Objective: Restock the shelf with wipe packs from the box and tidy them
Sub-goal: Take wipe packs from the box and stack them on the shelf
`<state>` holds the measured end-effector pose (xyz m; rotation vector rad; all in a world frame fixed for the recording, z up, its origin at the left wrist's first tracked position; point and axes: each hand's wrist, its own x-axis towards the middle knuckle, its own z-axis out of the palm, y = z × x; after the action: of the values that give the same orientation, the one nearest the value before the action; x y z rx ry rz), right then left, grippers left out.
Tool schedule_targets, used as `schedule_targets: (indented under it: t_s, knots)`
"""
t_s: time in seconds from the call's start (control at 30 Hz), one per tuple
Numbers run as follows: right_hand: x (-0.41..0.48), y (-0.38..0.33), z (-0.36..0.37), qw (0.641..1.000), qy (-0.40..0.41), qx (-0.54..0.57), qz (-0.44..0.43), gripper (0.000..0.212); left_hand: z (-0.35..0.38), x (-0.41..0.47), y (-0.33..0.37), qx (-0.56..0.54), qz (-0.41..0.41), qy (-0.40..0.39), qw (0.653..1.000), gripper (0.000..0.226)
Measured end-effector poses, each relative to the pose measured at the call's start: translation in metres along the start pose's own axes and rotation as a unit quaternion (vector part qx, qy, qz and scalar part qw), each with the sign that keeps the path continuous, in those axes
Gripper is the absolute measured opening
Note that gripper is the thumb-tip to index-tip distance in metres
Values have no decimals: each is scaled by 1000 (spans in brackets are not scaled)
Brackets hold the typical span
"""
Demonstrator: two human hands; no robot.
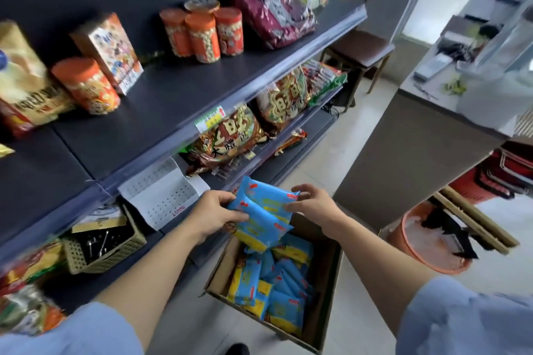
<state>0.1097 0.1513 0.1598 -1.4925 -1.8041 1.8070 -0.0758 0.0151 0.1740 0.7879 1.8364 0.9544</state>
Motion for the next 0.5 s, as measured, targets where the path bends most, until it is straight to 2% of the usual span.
schedule_targets:
  t_s: [0.13,0.27,0.4,0.5]
  knots:
    - [-15,-41,4,997,-49,49,-28,25,-26,-28,23,-40,2,37,999,23]
    - [-30,-87,14,993,-31,53,-102,23,-52,-59,45,-49,10,78,996,22]
    - [-47,-131,24,984,-1,28,-175,30,-90,-93,57,-24,23,146,989,21]
    - [-62,-159,35,974,-1,-2,-226,26,-119,-121,67,-8,43,198,979,28]
